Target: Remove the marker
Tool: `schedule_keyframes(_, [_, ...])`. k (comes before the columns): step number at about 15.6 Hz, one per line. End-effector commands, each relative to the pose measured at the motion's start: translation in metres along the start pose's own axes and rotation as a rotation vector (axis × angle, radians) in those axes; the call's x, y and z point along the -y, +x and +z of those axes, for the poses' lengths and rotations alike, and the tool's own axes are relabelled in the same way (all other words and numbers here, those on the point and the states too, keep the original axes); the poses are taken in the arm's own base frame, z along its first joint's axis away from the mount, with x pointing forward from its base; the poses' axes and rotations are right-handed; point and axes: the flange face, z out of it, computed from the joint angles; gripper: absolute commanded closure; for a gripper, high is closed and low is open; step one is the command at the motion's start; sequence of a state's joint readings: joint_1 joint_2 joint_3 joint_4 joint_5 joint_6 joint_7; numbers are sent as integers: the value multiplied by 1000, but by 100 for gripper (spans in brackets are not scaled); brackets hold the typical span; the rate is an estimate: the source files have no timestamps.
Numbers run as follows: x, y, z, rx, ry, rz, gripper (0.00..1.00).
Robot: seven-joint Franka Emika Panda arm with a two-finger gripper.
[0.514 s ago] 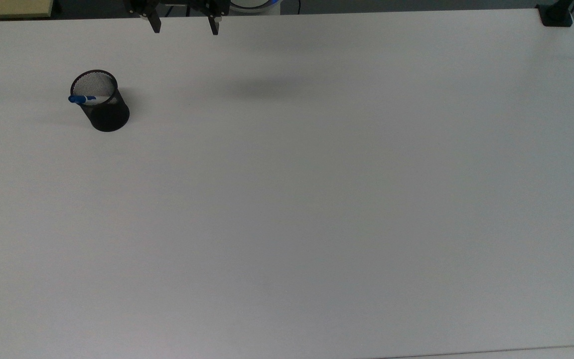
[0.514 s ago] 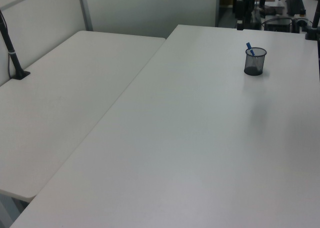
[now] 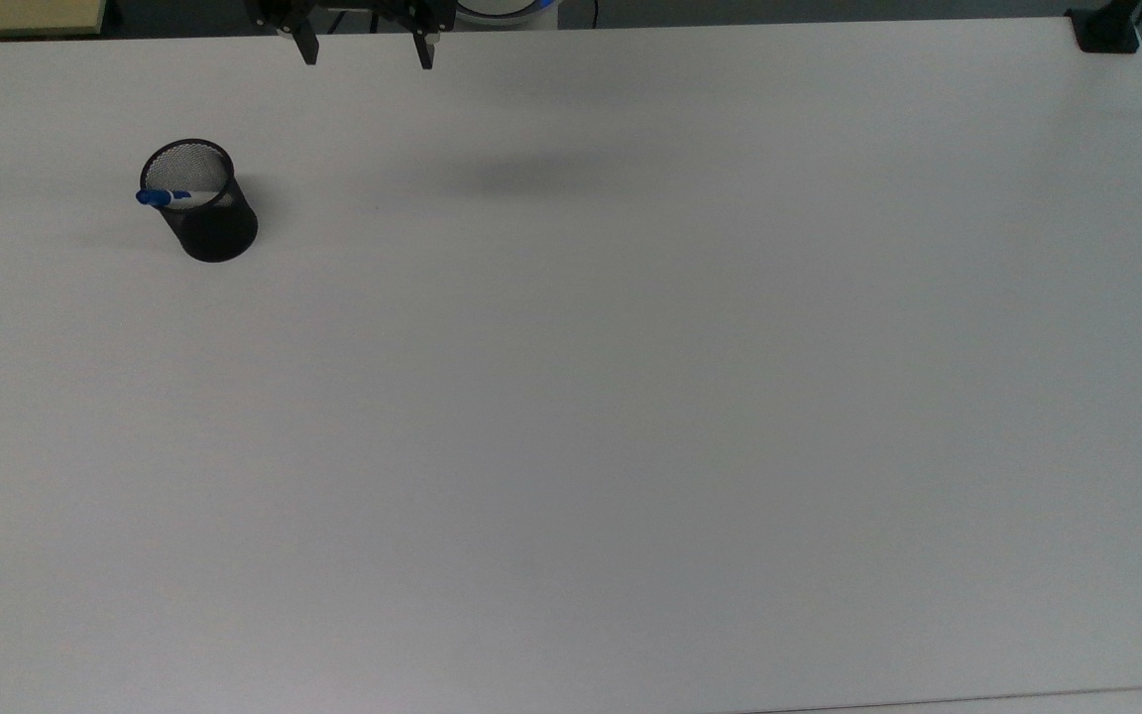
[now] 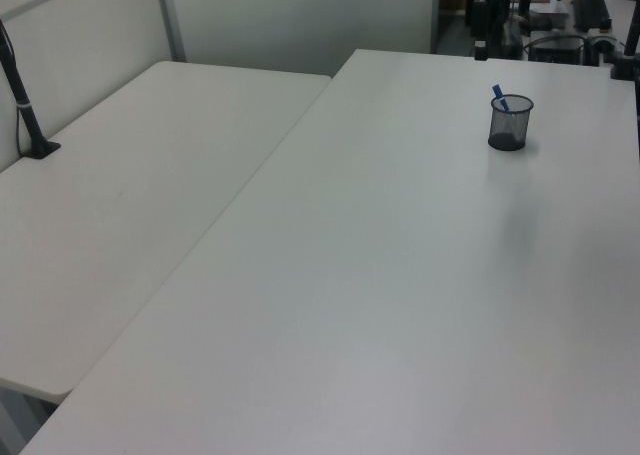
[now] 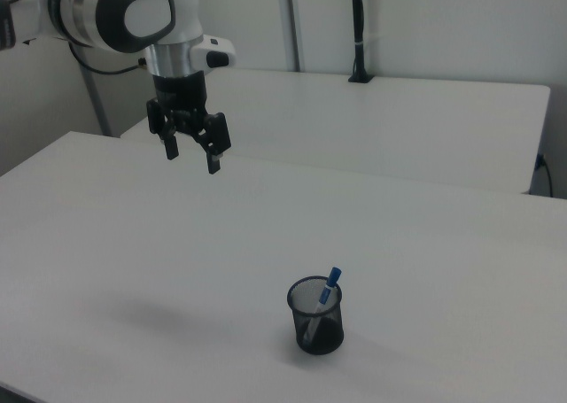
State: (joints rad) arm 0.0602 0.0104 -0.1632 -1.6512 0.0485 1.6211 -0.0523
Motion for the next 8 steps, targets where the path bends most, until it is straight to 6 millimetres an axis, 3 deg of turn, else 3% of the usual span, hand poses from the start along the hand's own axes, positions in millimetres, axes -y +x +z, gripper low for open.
schedule_keyframes(1, [6,-9,-6,20,-23,1,0])
schedule_keyframes(8, [3,-9,-6,20,-24,4,0])
